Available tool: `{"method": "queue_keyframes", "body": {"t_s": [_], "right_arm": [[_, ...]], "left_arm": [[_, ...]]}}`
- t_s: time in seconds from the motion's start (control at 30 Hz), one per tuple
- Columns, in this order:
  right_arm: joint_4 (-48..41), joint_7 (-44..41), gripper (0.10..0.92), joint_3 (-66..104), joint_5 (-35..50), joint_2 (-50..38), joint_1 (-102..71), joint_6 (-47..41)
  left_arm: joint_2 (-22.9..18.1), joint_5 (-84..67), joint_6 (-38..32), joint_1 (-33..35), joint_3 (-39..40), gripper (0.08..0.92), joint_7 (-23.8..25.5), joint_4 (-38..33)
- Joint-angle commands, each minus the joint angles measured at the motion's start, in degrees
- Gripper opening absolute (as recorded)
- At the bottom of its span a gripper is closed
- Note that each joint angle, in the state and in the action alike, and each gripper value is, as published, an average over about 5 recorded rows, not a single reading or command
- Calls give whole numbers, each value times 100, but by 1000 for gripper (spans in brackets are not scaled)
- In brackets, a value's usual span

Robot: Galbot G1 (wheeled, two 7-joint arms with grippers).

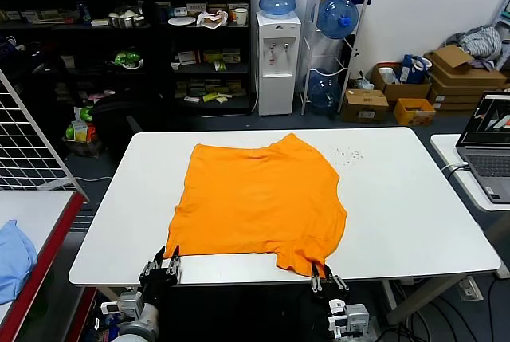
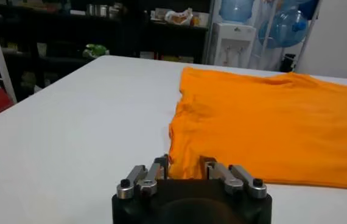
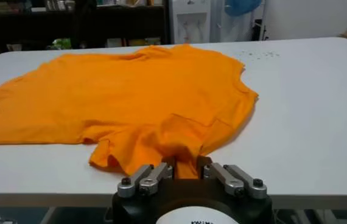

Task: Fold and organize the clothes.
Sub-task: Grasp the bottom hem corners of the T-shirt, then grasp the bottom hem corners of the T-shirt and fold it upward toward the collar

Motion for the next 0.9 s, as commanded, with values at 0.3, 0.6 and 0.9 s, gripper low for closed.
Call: {"method": "queue_keyframes", "body": {"t_s": [0.3, 0.6, 0.9], "right_arm": [[832, 75, 123, 129, -34, -346, -699, 147], [1865, 325, 123, 301, 307, -840, -2003, 308], [2118, 564, 123, 353, 540, -871, -1677, 131]], "left_arm": [[117, -101, -34, 302, -2, 109, -99, -517], [527, -622, 88, 1051, 7, 95, -331, -1555], [759, -900, 164, 1017, -39, 95, -433, -1839]]}}
